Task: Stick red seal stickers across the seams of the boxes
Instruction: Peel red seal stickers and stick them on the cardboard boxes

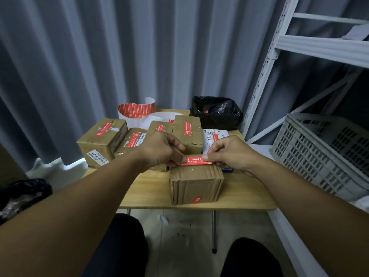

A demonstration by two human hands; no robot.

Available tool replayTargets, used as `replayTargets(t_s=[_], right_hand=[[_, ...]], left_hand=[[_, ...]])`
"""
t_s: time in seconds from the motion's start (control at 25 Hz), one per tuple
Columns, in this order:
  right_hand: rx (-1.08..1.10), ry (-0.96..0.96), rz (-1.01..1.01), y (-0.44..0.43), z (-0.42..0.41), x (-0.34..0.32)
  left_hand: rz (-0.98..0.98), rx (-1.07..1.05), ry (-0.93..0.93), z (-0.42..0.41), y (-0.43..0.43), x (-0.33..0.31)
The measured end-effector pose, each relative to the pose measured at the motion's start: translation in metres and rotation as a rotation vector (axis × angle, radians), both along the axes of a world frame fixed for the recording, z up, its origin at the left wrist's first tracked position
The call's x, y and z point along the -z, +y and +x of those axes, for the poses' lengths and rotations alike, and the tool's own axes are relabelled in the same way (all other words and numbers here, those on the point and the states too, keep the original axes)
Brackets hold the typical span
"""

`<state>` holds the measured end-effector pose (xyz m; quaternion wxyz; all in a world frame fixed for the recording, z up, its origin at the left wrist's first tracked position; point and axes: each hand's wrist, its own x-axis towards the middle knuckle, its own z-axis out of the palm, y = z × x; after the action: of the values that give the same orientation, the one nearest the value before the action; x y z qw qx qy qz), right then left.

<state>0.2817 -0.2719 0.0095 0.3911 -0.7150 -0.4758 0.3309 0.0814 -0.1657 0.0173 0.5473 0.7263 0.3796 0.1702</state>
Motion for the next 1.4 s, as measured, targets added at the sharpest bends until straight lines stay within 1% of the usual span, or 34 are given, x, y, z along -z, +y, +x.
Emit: replayTargets(t_s=[0.2, 0.44, 0.84, 1.12, 1.4], right_hand=[[0.022, -0.054, 0.033, 0.003, -0.001, 0.01], [0.017, -0.084, 0.056, 0.005, -0.003, 0.019], [-0.011, -0.074, -0.021, 0.004, -0.001, 0.01], [-0.04, -0.207, 0.051, 0.007, -0.002, 0.021], [0.013, -0.255, 0.099, 0.006, -0.003, 0.029]], left_hand=[[0.043, 0.012, 0.056, 0.002, 0.003, 0.004], [0.031, -0.003, 0.112, 0.006, 0.005, 0.006], [-0.009, 0.005, 0.168, 0.007, 0.005, 0.002], [0.028, -0.018, 0.174, 0.01, 0.004, 0.005], [0.055, -0.016, 0.232, 0.013, 0.0, 0.001]])
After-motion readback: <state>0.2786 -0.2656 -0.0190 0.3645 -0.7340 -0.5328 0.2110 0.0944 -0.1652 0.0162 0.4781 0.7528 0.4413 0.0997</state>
